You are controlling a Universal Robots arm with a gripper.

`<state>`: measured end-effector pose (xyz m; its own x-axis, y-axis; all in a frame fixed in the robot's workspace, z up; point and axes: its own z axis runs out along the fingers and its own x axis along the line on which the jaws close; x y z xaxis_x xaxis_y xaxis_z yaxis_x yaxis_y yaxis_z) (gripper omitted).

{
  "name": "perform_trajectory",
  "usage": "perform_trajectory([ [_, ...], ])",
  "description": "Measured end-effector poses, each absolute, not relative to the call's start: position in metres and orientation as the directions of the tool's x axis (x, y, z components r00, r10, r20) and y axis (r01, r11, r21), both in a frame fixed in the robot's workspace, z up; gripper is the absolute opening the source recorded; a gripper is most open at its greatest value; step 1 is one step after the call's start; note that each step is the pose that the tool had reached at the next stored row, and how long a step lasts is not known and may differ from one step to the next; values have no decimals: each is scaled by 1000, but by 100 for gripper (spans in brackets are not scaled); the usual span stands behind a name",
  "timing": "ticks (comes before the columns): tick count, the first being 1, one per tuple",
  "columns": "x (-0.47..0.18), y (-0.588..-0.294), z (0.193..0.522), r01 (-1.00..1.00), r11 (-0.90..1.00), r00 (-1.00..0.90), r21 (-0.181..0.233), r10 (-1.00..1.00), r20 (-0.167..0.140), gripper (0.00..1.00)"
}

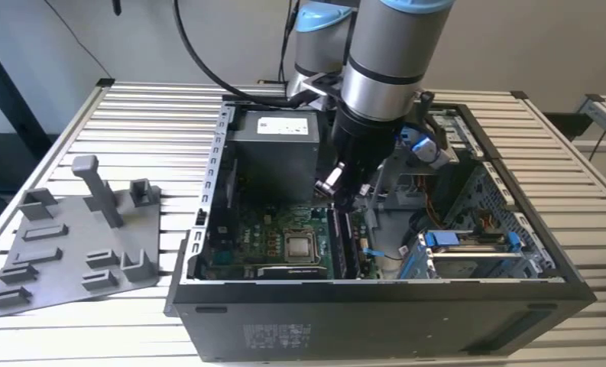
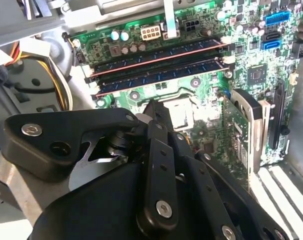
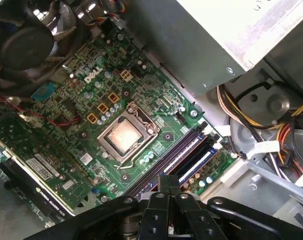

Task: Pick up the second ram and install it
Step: 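Press down the second ram until it locks into place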

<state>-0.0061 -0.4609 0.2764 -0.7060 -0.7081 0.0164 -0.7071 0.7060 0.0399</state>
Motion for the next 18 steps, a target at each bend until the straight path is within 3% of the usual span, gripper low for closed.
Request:
perform_trajectory([
  [18, -7, -461, 275, -870, 492, -492, 40, -871, 16, 11],
])
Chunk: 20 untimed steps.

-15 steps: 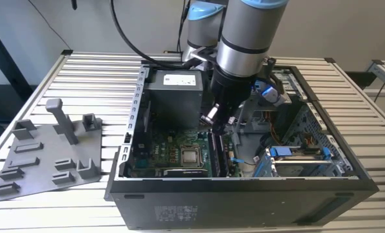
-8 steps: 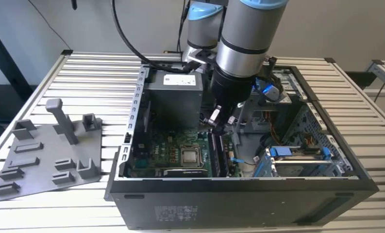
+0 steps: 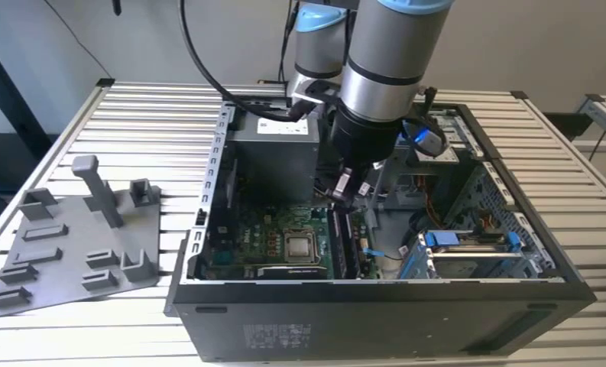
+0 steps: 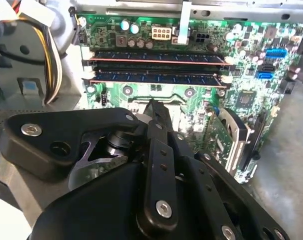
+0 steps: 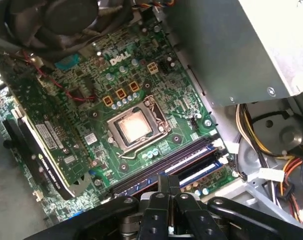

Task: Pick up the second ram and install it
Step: 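Press down the second ram until it locks into place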

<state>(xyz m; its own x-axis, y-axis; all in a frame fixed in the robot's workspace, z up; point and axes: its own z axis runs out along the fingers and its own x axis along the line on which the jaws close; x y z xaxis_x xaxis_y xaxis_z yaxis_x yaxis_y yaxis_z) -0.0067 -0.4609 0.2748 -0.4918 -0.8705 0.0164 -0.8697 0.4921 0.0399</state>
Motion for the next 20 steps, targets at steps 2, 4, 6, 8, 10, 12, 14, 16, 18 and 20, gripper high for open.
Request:
perform_trajectory([
  [2, -7, -461, 275, -880, 473, -473, 40, -881, 16, 11],
  [4, -7, -461, 275, -889, 456, -456, 40, -890, 16, 11],
  [6, -7, -461, 275, -897, 441, -441, 40, -897, 16, 11],
  [8, -7, -461, 275, -904, 425, -425, 40, -905, 16, 11],
  [10, -8, -461, 275, -911, 410, -410, 40, -912, 16, 11],
  [12, -8, -461, 275, -917, 396, -396, 40, -918, 16, 11],
  [14, -8, -461, 275, -924, 381, -381, 40, -925, 16, 11],
  [16, -8, -461, 275, -931, 363, -362, 40, -932, 16, 11],
  [18, -9, -461, 275, -938, 343, -343, 40, -939, 16, 11],
  [20, -9, -461, 274, -947, 320, -320, 40, -947, 17, 11],
])
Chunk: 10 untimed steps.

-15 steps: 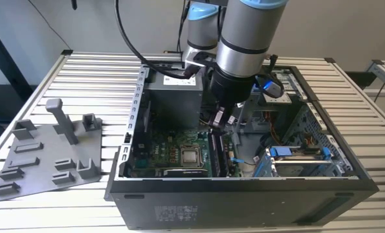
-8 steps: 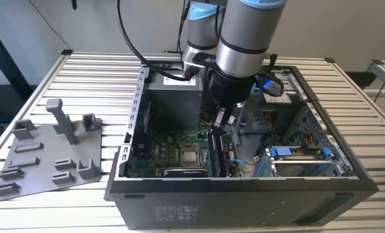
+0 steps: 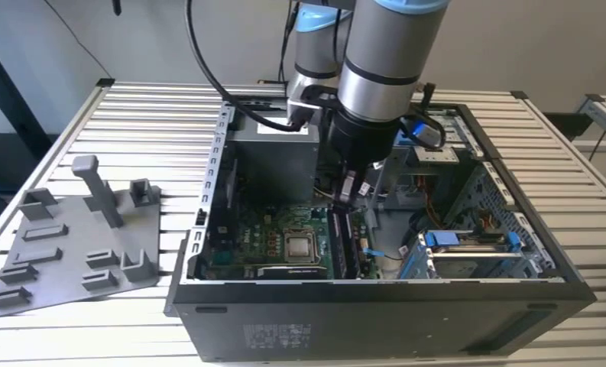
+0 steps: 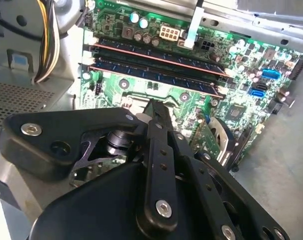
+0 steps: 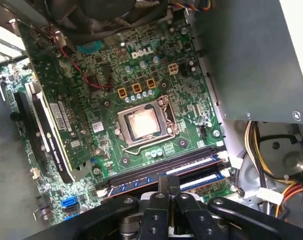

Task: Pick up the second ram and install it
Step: 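Press down the second ram until it locks into place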

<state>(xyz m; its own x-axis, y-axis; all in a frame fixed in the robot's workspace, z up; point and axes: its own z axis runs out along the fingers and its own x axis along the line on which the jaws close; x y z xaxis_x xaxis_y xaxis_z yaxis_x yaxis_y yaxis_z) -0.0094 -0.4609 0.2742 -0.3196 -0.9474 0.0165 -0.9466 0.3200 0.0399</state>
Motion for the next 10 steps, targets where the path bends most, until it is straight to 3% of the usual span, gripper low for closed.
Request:
perform_trajectory([
  [10, -10, -461, 270, -986, 161, -161, 38, -987, 16, 11],
])
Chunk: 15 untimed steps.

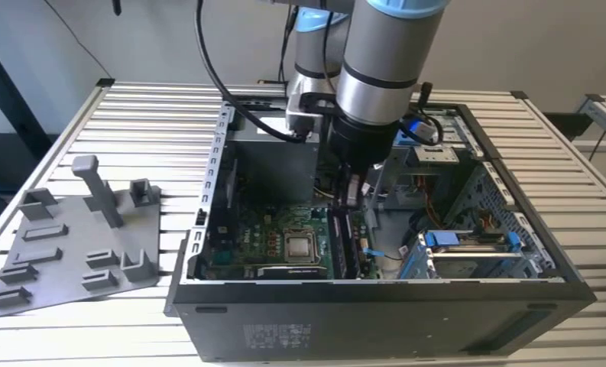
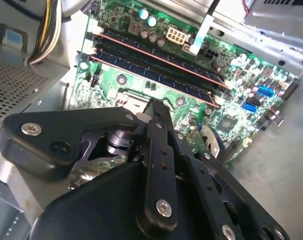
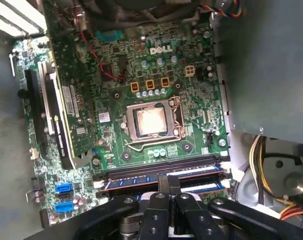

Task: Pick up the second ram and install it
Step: 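Press down the second ram until it locks into place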

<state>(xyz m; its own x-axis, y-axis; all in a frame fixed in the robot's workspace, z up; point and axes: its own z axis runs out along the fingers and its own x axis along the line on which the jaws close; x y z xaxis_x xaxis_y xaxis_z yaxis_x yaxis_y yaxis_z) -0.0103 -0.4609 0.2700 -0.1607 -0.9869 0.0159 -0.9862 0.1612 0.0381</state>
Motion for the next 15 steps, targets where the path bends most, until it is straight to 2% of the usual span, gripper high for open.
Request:
perform_trajectory([
  [4, -11, -461, 269, -994, 99, -98, 37, -995, 16, 11],
  [15, -11, -461, 267, -995, 93, -93, 37, -996, 16, 11],
])
